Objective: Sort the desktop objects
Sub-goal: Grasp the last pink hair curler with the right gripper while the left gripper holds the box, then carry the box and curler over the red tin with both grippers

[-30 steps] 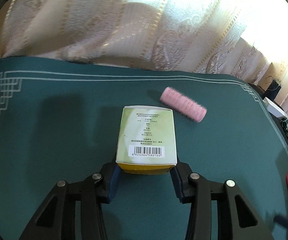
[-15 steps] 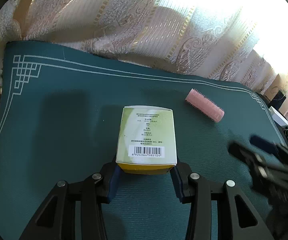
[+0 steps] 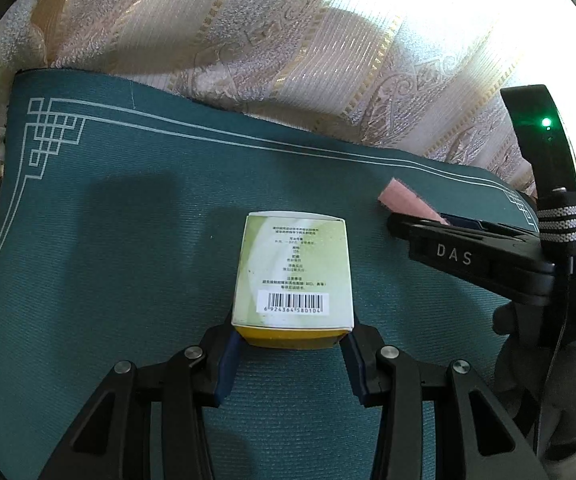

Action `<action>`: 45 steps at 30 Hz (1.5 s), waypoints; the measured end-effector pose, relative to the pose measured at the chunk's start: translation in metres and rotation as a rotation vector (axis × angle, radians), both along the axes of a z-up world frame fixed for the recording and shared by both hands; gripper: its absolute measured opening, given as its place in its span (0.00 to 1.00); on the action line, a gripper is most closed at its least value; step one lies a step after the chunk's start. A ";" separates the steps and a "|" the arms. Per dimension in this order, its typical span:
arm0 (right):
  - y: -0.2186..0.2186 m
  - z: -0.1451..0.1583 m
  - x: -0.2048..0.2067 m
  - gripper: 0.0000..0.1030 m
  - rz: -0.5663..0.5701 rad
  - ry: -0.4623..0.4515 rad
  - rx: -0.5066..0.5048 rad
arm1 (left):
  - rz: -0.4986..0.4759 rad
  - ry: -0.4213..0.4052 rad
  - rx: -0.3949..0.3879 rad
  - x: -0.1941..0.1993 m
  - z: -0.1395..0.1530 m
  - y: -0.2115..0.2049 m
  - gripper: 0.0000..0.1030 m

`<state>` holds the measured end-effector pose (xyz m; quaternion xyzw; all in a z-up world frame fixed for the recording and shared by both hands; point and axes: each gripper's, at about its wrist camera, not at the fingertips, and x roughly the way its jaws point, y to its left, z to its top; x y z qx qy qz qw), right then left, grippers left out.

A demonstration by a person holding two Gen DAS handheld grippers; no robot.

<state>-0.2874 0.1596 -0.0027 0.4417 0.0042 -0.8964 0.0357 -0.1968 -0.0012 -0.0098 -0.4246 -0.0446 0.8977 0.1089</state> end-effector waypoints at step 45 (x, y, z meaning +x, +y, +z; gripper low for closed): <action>0.268 0.076 0.451 0.30 -0.511 0.265 -0.253 | -0.584 0.117 0.019 0.229 0.090 0.257 0.45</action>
